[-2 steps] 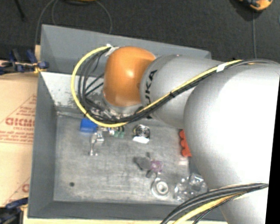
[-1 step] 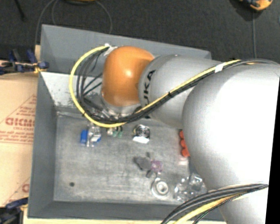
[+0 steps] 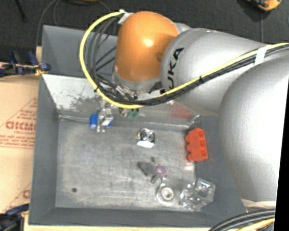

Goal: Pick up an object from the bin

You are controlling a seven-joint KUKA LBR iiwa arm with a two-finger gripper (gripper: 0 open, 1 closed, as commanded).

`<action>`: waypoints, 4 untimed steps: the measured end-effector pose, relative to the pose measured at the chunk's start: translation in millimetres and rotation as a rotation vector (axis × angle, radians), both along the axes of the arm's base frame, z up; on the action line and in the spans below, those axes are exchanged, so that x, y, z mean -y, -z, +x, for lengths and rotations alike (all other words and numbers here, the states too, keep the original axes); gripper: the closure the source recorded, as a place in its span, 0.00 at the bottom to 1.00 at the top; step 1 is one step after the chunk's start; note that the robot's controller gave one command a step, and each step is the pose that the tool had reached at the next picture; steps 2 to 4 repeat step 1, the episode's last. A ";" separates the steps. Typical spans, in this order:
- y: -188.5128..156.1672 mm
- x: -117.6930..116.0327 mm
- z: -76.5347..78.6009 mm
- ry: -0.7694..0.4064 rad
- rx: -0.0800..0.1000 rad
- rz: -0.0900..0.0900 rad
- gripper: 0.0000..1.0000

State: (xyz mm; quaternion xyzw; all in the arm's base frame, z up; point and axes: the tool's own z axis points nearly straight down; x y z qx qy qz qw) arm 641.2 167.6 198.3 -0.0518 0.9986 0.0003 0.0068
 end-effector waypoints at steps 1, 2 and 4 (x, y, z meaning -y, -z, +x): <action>-82.8 21.2 -20.1 -0.267 -0.002 -0.005 1.00; -82.8 21.2 -20.1 -0.267 -0.002 -0.005 1.00; -82.8 21.2 -20.1 -0.267 -0.002 -0.005 1.00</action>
Offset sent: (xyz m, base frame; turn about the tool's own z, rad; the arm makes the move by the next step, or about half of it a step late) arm -0.0226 -0.0190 0.0788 -0.2705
